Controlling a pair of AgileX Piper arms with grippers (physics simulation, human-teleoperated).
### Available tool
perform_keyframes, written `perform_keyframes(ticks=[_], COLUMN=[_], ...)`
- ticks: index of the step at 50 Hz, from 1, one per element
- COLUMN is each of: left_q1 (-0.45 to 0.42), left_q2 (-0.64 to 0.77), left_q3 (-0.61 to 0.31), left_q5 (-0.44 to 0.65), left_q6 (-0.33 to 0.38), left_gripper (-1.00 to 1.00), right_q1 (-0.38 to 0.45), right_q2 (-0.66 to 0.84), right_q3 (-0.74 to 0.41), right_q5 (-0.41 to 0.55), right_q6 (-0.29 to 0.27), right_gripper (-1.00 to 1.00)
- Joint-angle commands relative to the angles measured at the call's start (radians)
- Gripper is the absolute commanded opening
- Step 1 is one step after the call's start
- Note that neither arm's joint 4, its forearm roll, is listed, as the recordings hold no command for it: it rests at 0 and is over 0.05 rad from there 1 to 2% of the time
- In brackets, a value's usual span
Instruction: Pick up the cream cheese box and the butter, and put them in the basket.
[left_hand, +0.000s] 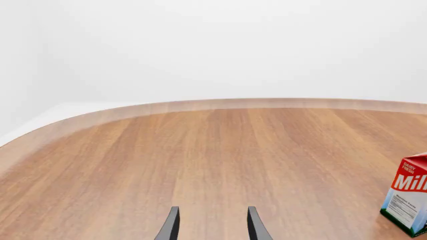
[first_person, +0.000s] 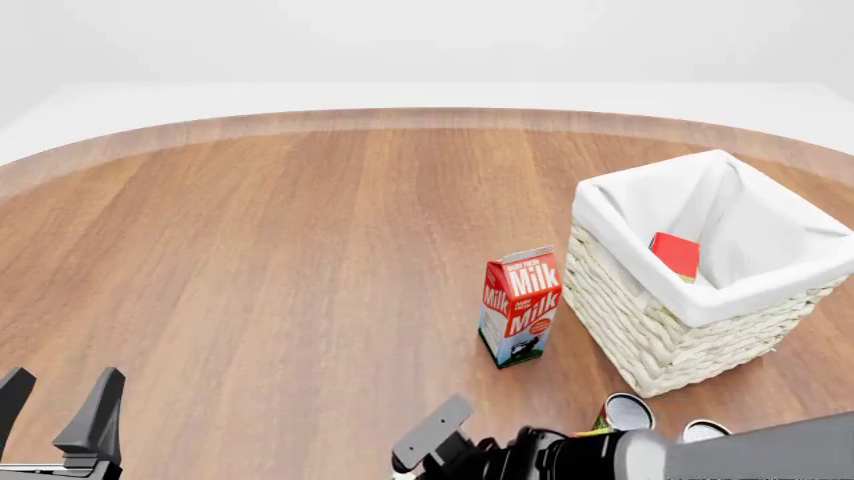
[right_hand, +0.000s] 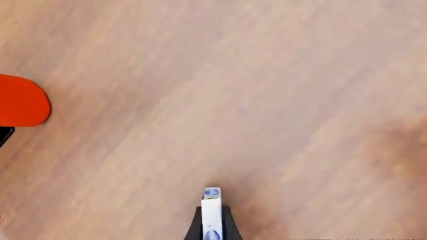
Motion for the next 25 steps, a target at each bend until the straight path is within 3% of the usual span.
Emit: perform_keyframes(ticks=[1, 25], left_q1=[0.000, 0.000], left_q2=[0.000, 0.000], left_q3=[0.000, 0.000], left_q5=[0.000, 0.000], left_q6=[0.000, 0.000], left_gripper=[1.00, 1.00], right_q1=[-0.029, -0.101], right_q2=[-0.014, -0.195], right_q3=[-0.014, -0.168], right_q5=[0.042, 0.297], right_q6=[-0.018, -0.196], right_gripper=[-1.00, -1.00])
